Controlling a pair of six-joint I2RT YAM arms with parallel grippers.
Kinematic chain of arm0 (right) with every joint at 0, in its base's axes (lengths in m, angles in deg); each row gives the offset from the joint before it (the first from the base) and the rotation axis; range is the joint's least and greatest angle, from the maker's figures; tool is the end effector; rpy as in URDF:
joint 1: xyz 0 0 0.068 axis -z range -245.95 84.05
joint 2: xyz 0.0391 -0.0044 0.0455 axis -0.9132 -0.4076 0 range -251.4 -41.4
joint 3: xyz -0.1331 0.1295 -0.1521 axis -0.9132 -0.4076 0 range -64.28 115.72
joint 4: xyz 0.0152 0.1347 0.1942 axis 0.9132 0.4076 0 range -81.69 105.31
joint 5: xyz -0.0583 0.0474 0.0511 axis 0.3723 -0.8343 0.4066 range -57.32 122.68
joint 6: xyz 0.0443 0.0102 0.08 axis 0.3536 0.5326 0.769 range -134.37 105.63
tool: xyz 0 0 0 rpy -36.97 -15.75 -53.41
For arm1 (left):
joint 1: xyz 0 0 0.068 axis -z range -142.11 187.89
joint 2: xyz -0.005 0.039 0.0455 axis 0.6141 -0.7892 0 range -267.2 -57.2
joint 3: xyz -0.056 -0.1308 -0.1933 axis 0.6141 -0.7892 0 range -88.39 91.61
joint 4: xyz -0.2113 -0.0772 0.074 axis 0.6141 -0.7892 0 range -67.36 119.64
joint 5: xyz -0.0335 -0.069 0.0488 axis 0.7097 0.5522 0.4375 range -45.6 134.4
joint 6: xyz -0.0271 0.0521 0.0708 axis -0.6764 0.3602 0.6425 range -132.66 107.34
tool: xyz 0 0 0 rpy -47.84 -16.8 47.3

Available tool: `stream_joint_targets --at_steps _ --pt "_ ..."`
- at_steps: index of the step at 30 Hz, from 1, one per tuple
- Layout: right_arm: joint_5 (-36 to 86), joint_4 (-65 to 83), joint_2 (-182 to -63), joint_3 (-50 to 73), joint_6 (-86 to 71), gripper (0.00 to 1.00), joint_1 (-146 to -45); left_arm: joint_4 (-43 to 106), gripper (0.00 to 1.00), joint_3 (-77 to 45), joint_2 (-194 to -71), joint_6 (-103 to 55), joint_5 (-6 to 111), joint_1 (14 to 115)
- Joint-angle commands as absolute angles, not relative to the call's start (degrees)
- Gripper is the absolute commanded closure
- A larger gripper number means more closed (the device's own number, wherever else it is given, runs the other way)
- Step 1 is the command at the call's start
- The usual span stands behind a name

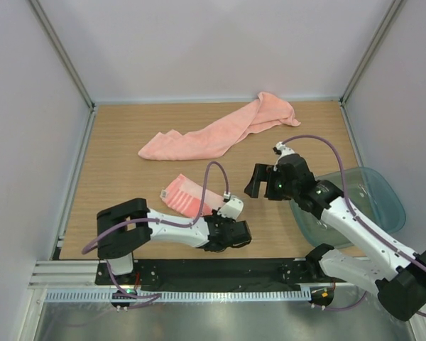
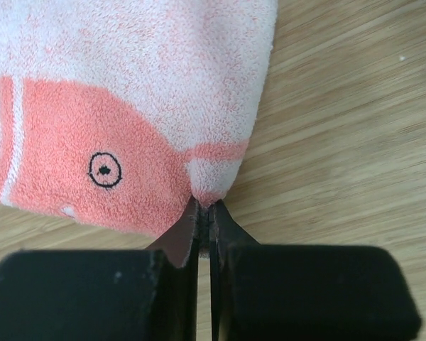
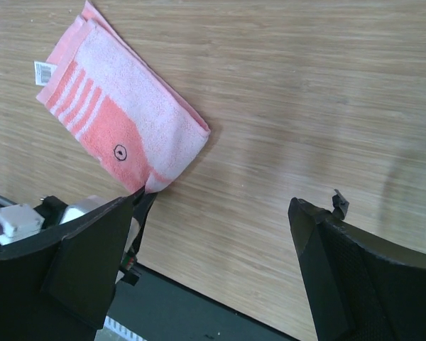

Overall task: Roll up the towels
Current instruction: Roll the towel

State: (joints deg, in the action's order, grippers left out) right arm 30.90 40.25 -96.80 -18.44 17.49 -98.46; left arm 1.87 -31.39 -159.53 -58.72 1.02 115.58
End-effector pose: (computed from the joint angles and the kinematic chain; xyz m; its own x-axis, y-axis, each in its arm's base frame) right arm 0.1943 0.1269 0.2219 -0.7685 0.1358 -0.6253 -0.1781 0.8932 0.4129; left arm 0.1202 -0.2852 0.0967 -0.6223 0.3967 -0.6749 0.3164 0.9160 0.2466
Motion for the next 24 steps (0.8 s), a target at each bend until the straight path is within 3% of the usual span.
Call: stream_joint_targets --at_steps 1,8,18,24 --pt "26.29 36.35 -100.81 -18.22 20.25 0.00 -98.38 6.42 1.00 -35.55 -154.16 -59.59 2.38 114.27" --pt "16.17 23.71 -114.34 -22.35 28.96 0.04 -99.17 11.45 1.00 -40.92 -147.65 -58.19 6.78 113.39" --pt "15.37 15.96 -126.56 -20.25 31.86 0.04 -105.23 11.19 1.00 -40.49 -145.71 -58.18 7.31 113.21" --pt "16.07 11.39 -129.20 -22.18 32.83 0.14 -105.50 11.19 1.00 -40.22 -143.60 -58.18 8.62 113.03"
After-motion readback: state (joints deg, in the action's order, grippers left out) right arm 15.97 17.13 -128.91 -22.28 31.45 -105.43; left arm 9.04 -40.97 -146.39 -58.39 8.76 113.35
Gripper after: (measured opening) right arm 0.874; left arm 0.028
